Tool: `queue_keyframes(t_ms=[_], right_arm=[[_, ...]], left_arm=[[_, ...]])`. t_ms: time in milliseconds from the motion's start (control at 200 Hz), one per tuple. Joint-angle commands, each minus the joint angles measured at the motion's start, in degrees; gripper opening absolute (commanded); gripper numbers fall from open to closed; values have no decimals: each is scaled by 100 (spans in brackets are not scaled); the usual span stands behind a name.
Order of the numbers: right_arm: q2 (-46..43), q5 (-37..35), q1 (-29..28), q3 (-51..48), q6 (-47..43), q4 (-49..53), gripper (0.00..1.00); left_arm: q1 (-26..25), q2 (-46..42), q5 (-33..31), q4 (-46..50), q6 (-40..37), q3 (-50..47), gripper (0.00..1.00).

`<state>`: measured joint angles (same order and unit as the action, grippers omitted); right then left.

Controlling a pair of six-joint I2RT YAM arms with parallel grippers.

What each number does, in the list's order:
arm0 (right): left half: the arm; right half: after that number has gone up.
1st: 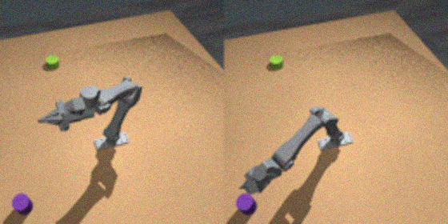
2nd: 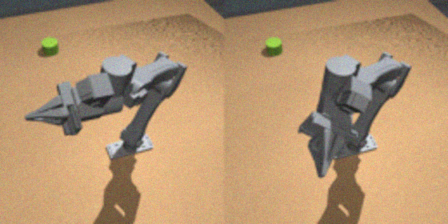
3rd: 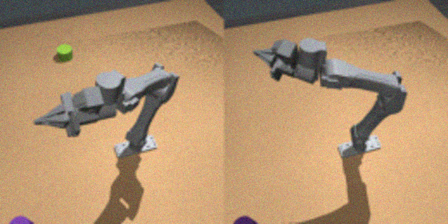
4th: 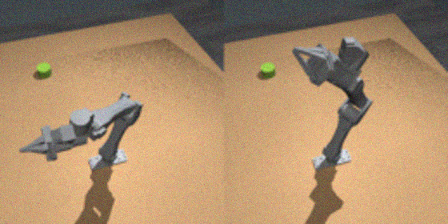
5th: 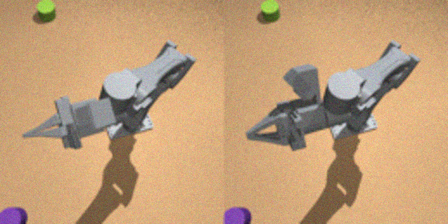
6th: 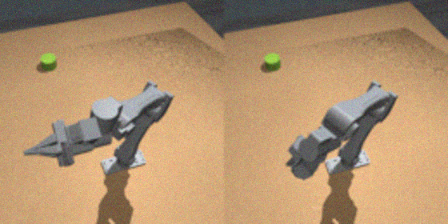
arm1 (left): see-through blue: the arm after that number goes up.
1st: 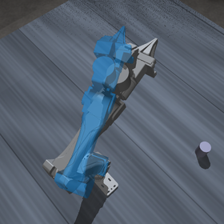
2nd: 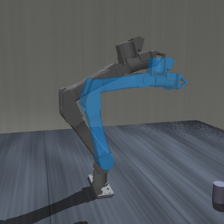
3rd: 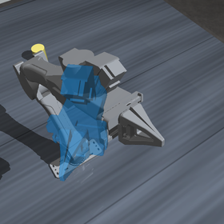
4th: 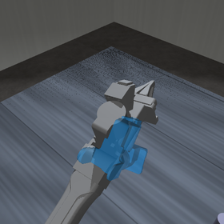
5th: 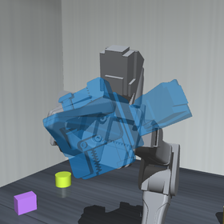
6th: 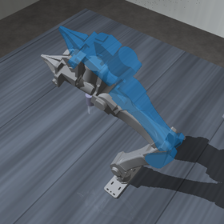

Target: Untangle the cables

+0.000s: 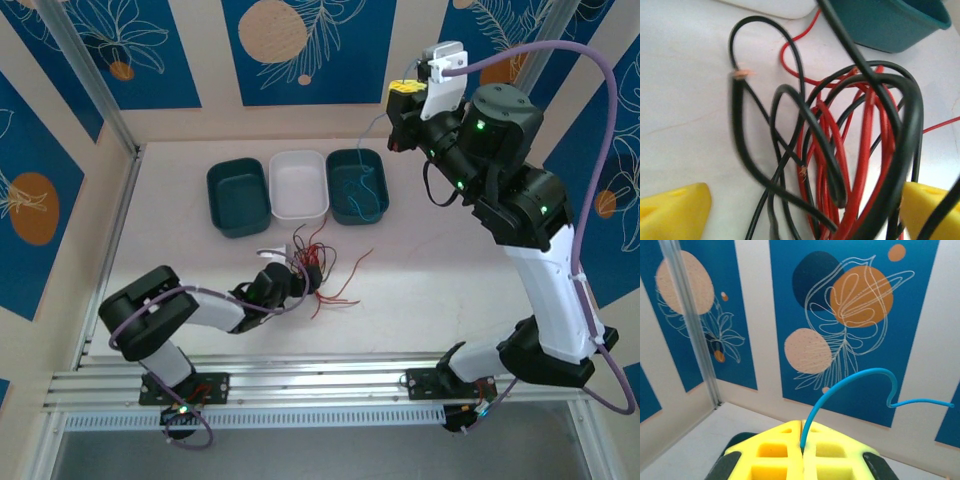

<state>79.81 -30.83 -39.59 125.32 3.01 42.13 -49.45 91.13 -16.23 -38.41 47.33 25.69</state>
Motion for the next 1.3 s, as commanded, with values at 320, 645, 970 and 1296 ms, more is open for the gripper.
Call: queue_keyframes(t_ms=[320,645,970,1296], right_arm=[[1202,1091,1365,855,513,704,0],[2372,1689,1991,1616,617,692,0],[3441,2041,2310,2279,778,773,0],[3834,2277,2424,1899,1038,1047,0]], left_arm=[[58,-2334,177,3213,-384,288,100],[68,-4144,-596,4798,-347,279,100],[83,-5288,-1232,5536,-395,79,100],[91,-5436,-1321,5740,-426,15,100]])
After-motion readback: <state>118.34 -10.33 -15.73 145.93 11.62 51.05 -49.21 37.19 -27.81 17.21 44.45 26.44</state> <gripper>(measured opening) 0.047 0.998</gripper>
